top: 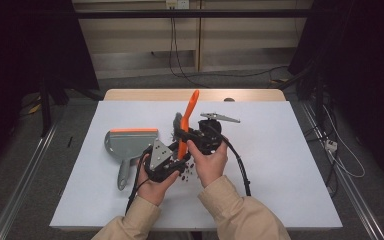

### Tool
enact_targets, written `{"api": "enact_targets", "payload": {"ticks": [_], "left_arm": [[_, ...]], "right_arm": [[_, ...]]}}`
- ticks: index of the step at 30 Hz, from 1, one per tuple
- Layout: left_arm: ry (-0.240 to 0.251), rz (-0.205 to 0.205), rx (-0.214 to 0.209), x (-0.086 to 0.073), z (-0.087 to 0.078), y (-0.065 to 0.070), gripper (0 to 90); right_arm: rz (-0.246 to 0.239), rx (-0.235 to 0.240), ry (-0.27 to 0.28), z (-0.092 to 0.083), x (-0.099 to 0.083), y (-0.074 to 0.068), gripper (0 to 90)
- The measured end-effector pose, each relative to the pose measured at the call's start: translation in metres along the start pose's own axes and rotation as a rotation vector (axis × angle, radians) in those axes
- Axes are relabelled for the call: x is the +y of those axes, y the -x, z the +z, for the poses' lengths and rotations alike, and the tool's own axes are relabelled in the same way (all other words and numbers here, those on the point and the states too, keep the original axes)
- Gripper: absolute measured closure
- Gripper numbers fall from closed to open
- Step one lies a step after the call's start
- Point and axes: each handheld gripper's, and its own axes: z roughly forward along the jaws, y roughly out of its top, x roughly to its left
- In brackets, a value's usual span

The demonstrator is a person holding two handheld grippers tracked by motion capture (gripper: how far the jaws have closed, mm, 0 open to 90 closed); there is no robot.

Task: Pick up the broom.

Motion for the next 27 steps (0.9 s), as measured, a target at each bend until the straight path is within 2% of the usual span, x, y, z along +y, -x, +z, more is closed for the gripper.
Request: {"api": "enact_targets", "payload": {"ticks": [2,4,5,7,10,12,13,16,18,21,27], "left_arm": [[0.011,-0.024,-0.027,0.000,-0.002,-0.004,44.5],[0.001,-0.046,-0.030,0.001,-0.004,-0.007,37.0],[-0.001,-0.048,-0.035,0.001,-0.004,-0.009,32.8],[-0.002,-0.034,-0.043,0.001,-0.006,-0.011,31.8],[0.014,-0.065,-0.066,0.001,-0.008,-0.012,26.0],[0.015,-0.062,-0.073,0.000,-0.009,-0.014,23.0],[0.012,-0.052,-0.083,0.000,-0.009,-0.016,23.0],[0.022,-0.089,-0.097,-0.001,-0.011,-0.021,21.3],[0.028,-0.088,-0.108,-0.001,-0.014,-0.024,19.7],[0.028,-0.084,-0.118,-0.001,-0.017,-0.028,17.7],[0.028,-0.117,-0.136,-0.002,-0.024,-0.039,13.6]], "right_arm": [[-0.021,0.000,0.008,-0.002,0.002,0.003,69.7],[-0.017,0.012,0.022,-0.004,0.005,0.009,69.8],[-0.036,-0.002,0.027,-0.008,0.007,0.014,69.8],[-0.035,0.004,0.029,-0.010,0.008,0.018,69.8],[-0.060,-0.012,0.024,-0.016,0.011,0.026,69.8],[-0.089,-0.024,0.014,-0.022,0.015,0.035,69.8],[-0.089,-0.024,0.014,-0.022,0.015,0.035,69.8],[-0.107,-0.031,0.001,-0.028,0.016,0.042,69.8],[-0.129,-0.043,-0.010,-0.032,0.017,0.046,69.8],[-0.133,-0.046,-0.026,-0.037,0.019,0.052,69.8],[-0.152,-0.052,-0.048,-0.049,0.022,0.064,69.7]]}}
